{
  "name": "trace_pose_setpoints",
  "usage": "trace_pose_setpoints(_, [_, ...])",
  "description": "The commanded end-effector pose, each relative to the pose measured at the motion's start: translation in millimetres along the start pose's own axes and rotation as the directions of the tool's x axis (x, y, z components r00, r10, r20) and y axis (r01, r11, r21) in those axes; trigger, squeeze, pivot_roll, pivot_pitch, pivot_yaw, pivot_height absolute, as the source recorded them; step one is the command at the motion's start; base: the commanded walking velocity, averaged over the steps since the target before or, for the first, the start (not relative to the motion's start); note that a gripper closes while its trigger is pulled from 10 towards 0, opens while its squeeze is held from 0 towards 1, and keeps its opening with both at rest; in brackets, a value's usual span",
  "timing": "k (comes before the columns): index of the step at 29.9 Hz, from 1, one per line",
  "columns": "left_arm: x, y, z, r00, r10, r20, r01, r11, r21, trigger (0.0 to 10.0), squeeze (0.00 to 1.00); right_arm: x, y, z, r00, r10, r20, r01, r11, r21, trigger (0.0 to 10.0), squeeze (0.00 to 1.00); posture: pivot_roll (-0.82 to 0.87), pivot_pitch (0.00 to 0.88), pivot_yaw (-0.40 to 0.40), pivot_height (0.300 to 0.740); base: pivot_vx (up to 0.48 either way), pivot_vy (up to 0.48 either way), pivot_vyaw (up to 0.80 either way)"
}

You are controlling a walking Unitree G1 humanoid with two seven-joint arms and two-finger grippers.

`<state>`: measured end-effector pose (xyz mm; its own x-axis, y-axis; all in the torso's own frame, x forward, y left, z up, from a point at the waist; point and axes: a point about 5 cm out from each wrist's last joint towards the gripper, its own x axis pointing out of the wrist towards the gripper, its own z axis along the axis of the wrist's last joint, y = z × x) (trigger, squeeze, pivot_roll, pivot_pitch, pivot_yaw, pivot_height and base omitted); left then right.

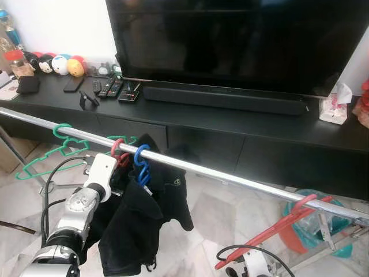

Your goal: Hang hanger

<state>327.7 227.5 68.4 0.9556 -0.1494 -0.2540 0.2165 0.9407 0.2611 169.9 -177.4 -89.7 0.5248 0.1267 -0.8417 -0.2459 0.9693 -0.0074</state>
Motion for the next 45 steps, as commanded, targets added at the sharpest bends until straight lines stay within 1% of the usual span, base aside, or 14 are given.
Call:
trace_pose_setpoints(1, [-6.8, 8.9, -11.5, 0.998, 0.048, -0.041, -0.049, 0.999, -0.009, 10.0, 0.00, 0.3, 0.7, 1.1, 1.000, 0.004, 0.003, -0.004, 1.000, -0.012, 10.0, 0.00, -0.05, 0.000, 0.009, 0.736, 0.000, 0.000, 0.00])
trace_pose_setpoints(5, [-8.0, 15.7, -12.1, 0.993, 0.106, -0.050, -0.107, 0.994, -0.005, 10.0, 0.00, 0.2, 0.4, 1.1, 1.000, 0.004, 0.003, -0.004, 1.000, -0.012, 10.0, 0.00, -0.05, 0.000, 0.007, 0.736, 0.000, 0.000, 0.00])
trace_pose_setpoints(6, [-8.5, 17.7, -12.2, 0.991, 0.127, -0.051, -0.127, 0.992, 0.006, 10.0, 0.00, 0.2, 0.3, 1.1, 1.000, 0.004, 0.003, -0.004, 1.000, -0.013, 10.0, 0.00, -0.05, 0.000, 0.007, 0.736, 0.000, 0.000, 0.00])
trace_pose_setpoints(10, [-9.2, 20.4, -12.7, 0.987, 0.152, -0.052, -0.152, 0.988, 0.012, 10.0, 0.00, 0.2, 0.0, 1.2, 1.000, 0.003, 0.002, -0.003, 1.000, -0.013, 10.0, 0.00, -0.05, 0.000, 0.004, 0.736, 0.000, 0.000, 0.00])
trace_pose_setpoints(12, [-11.4, 28.6, -14.6, 0.976, 0.205, -0.071, -0.203, 0.979, 0.033, 10.0, 0.00, 0.1, -0.4, 1.3, 1.000, 0.001, 0.002, -0.001, 1.000, -0.014, 10.0, 0.00, -0.05, 0.000, 0.004, 0.736, 0.000, 0.000, 0.00])
trace_pose_setpoints(15, [-12.8, 33.7, -15.6, 0.968, 0.235, -0.082, -0.232, 0.972, 0.046, 10.0, 0.00, 0.1, -0.9, 1.4, 1.000, 0.000, 0.002, 0.000, 1.000, -0.015, 10.0, 0.00, -0.05, 0.000, 0.001, 0.736, 0.000, 0.000, 0.00])
trace_pose_setpoints(18, [-13.1, 34.7, -15.5, 0.968, 0.236, -0.080, -0.233, 0.971, 0.048, 10.0, 0.00, 0.0, -1.4, 1.6, 1.000, 0.000, 0.001, 0.000, 1.000, -0.016, 10.0, 0.00, -0.05, 0.000, -0.002, 0.736, 0.000, 0.000, 0.00])
trace_pose_setpoints(21, [-15.4, 37.7, -17.5, 0.968, 0.236, -0.088, -0.230, 0.971, 0.070, 10.0, 0.00, -0.1, -1.8, 1.7, 1.000, 0.000, 0.001, 0.000, 1.000, -0.017, 10.0, 0.00, -0.05, 0.000, -0.004, 0.736, 0.000, 0.000, 0.00])
trace_pose_setpoints(25, [-17.1, 38.1, -19.8, 0.969, 0.230, -0.090, -0.225, 0.972, 0.067, 10.0, 0.00, -0.2, -2.4, 1.8, 1.000, 0.000, 0.002, 0.000, 1.000, -0.019, 10.0, 0.00, -0.05, 0.000, -0.006, 0.736, 0.000, 0.000, 0.00])
trace_pose_setpoints(26, [-17.4, 37.3, -20.3, 0.970, 0.226, -0.087, -0.221, 0.973, 0.060, 10.0, 0.71, -0.2, -2.6, 1.9, 1.000, 0.001, 0.002, -0.001, 1.000, -0.020, 10.0, 0.00, -0.05, 0.000, -0.007, 0.736, 0.000, 0.000, 0.00])
trace_pose_setpoints(27, [-17.5, 36.9, -20.6, 0.970, 0.225, -0.086, -0.221, 0.974, 0.059, 10.0, 1.00, -0.2, -2.7, 1.9, 1.000, 0.002, 0.001, -0.002, 1.000, -0.021, 10.0, 0.00, -0.05, 0.000, -0.007, 0.736, 0.000, 0.000, 0.00])
trace_pose_setpoints(34, [-18.1, 32.1, -22.6, 0.973, 0.218, -0.079, -0.215, 0.976, 0.044, 10.0, 1.00, -0.3, -2.8, 1.8, 1.000, 0.003, 0.001, -0.003, 1.000, -0.023, 10.0, 0.00, -0.05, 0.000, -0.009, 0.736, 0.000, 0.000, 0.00])
trace_pose_setpoints(40, [-19.2, 33.5, -22.7, 0.972, 0.222, -0.074, -0.220, 0.975, 0.036, 10.0, 1.00, -0.2, -2.4, 1.8, 1.000, 0.004, 0.001, -0.004, 1.000, -0.023, 10.0, 0.00, -0.04, 0.000, -0.008, 0.736, 0.000, 0.000, 0.00])
trace_pose_setpoints(45, [-20.2, 34.1, -20.5, 0.971, 0.233, -0.047, -0.233, 0.973, 0.007, 10.0, 1.00, -0.1, -2.1, 2.0, 1.000, 0.005, 0.002, -0.005, 1.000, -0.022, 10.0, 0.00, -0.04, 0.000, -0.008, 0.736, 0.000, 0.000, 0.00])
